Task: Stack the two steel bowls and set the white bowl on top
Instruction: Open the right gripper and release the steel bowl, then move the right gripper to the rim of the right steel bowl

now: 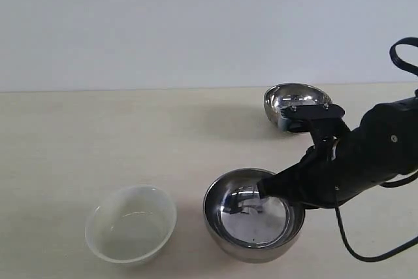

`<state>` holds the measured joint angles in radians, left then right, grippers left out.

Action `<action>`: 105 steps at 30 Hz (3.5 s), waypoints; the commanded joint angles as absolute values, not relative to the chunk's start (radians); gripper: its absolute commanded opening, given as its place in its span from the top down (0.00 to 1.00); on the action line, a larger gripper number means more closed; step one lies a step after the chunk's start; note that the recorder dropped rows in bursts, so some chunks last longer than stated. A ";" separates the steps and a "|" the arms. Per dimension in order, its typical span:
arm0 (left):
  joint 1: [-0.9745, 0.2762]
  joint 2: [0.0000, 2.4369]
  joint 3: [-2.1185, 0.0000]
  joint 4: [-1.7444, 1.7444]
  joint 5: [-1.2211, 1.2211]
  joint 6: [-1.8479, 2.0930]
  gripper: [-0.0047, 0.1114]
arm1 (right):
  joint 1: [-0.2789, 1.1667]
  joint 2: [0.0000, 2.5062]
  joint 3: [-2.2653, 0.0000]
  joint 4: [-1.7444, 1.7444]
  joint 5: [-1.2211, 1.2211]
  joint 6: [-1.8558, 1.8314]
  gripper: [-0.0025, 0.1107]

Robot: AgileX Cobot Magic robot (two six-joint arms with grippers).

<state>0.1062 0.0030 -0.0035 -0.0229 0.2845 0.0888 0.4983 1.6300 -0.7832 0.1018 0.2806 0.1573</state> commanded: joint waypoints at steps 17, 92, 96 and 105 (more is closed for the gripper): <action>0.107 0.000 0.000 -0.026 0.285 0.078 0.92 | 0.548 1.618 -0.769 0.101 0.186 0.163 0.98; 0.107 0.000 0.000 -0.026 0.285 0.078 0.92 | 0.548 1.611 -0.851 0.099 0.209 0.044 0.56; 0.107 0.000 0.000 -0.026 0.285 0.078 0.92 | 0.521 1.568 -0.933 0.098 0.251 0.069 0.56; 0.107 0.000 0.000 -0.026 0.285 0.078 0.92 | 0.337 1.573 -1.091 0.095 0.267 0.089 0.44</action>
